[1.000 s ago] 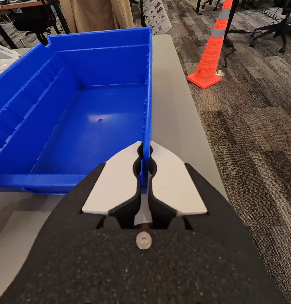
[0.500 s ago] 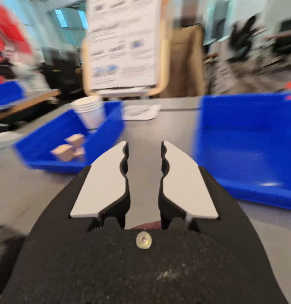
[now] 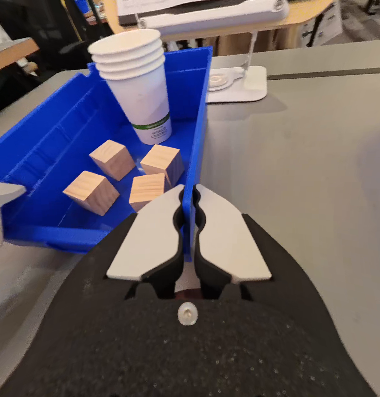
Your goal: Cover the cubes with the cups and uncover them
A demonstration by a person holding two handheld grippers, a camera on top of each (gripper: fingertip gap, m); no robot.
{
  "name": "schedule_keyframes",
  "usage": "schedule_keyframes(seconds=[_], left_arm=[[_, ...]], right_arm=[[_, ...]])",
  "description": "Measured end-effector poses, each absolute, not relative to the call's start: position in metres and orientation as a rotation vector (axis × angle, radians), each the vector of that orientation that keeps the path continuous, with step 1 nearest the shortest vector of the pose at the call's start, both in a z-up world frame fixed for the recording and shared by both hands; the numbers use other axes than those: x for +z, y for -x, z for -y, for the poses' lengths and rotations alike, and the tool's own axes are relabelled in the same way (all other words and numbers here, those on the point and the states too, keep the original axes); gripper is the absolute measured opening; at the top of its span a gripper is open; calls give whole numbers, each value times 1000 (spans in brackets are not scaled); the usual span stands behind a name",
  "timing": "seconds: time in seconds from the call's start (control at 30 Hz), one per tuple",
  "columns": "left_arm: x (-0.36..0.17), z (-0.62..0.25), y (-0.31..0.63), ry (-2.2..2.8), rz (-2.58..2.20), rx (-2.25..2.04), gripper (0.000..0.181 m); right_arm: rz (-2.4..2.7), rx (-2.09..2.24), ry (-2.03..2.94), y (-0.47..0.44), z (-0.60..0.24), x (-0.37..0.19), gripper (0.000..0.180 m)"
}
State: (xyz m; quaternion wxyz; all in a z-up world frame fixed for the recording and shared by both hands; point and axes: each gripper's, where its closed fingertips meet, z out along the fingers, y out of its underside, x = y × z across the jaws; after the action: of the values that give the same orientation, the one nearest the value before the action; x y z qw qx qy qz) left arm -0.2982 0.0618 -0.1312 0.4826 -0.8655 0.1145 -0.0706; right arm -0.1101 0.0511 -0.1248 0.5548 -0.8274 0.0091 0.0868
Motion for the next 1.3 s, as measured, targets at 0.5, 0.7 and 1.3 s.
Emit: schedule_keyframes(seconds=[0.5,0.7,1.3], left_arm=[[-113,-69,507,2117,-206,-31,4],[-127,-83,556,2114,-195,-80,4],[-37,-10,492,1711,45,-207,66]], right_arm=[[147,241,1908,322,-65,-107,8],[161,276,1954,370,-78,-119,9],[533,410,1699,214,18,-60,55]])
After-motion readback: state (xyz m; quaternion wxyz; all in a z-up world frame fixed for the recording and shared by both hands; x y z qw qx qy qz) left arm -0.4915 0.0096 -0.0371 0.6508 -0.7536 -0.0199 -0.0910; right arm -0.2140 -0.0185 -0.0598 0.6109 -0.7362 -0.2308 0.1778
